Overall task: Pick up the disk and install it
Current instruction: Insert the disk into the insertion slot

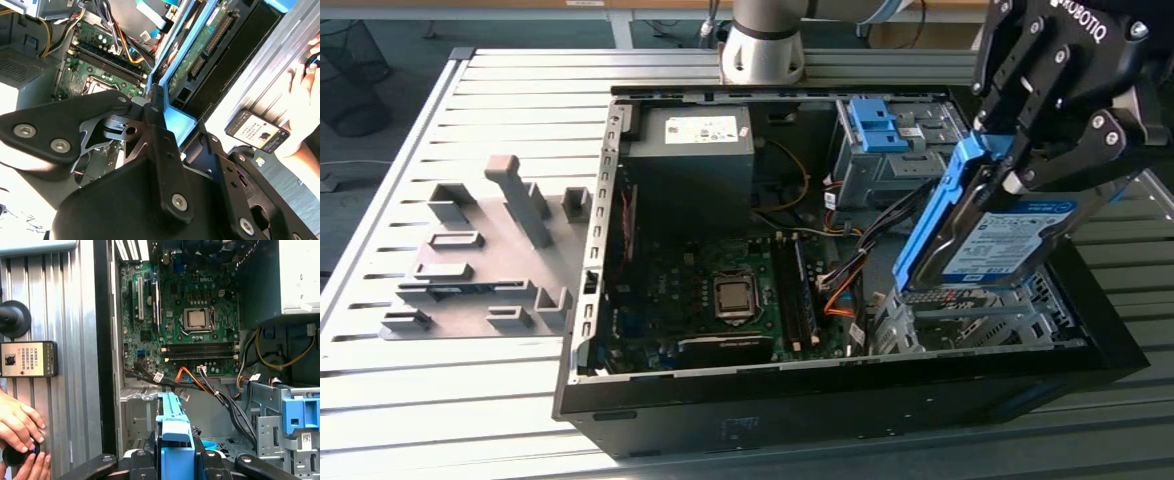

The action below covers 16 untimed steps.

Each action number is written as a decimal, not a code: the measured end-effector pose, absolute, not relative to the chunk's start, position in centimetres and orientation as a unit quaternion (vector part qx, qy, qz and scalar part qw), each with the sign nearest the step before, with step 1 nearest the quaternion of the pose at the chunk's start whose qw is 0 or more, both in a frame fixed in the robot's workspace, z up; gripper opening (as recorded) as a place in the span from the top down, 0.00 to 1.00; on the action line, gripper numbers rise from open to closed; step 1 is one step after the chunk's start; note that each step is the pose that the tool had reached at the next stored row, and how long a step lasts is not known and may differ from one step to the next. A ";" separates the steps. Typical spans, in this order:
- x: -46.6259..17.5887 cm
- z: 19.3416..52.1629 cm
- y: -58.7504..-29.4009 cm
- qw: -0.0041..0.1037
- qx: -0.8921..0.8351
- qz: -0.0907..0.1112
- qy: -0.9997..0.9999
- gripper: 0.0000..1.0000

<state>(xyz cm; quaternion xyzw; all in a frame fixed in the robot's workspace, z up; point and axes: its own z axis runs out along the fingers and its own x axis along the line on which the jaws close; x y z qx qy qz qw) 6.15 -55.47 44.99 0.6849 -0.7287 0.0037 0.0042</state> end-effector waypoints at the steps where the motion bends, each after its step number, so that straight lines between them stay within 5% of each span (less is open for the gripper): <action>1: 6.2 44.9 -55.5 0.004 0.685 0.004 -0.729 0.64; 16: 7.3 44.0 -56.1 0.004 0.685 0.004 -0.729 0.64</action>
